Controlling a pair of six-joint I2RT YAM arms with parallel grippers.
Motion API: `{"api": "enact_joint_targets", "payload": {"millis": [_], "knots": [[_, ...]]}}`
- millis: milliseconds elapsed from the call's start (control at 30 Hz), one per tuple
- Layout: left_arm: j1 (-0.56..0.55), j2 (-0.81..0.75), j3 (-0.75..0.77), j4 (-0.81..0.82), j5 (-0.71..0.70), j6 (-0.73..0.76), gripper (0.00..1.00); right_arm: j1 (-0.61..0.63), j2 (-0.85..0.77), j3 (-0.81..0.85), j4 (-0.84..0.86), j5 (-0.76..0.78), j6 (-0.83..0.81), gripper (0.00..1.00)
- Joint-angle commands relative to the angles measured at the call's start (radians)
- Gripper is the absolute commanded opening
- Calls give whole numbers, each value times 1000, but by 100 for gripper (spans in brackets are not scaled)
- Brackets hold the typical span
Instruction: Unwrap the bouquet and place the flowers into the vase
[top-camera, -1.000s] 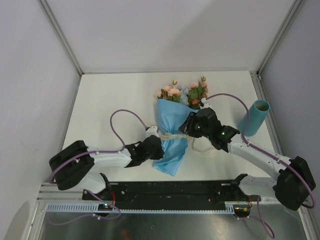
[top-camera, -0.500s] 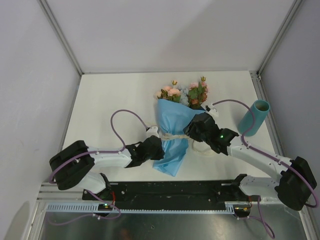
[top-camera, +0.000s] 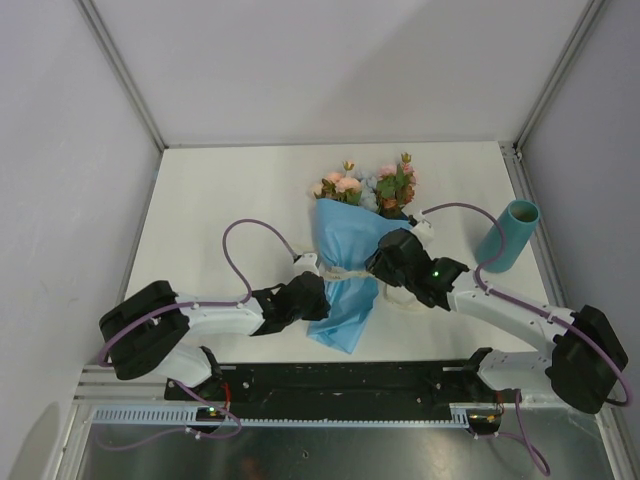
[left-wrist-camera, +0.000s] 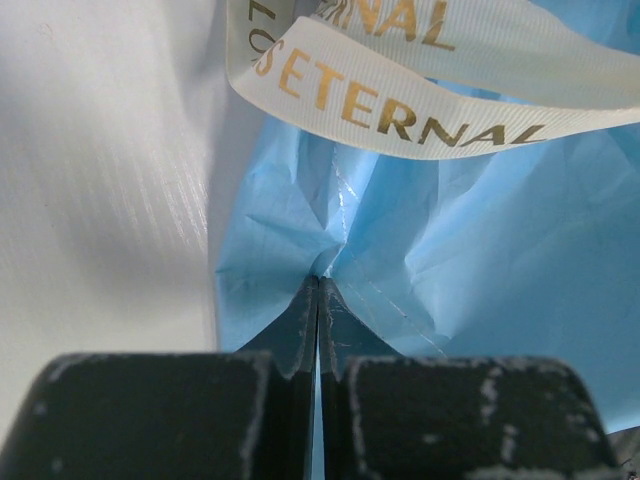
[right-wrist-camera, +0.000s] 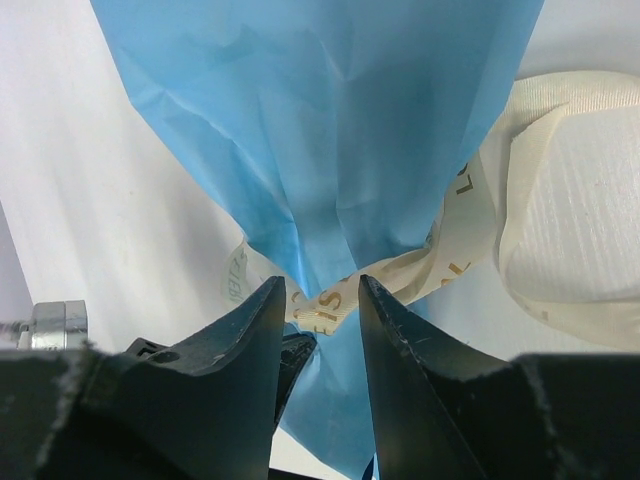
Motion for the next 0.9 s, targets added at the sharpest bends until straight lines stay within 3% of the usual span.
{"api": "enact_joint_targets", "payload": {"millis": [0,867], "knots": [[-11,9,33,0,-22,-1,0,19,12,2,19,63,43,41],[-15,11,34,0,-27,3,0,46,25,1,-35,144,129,39]]}}
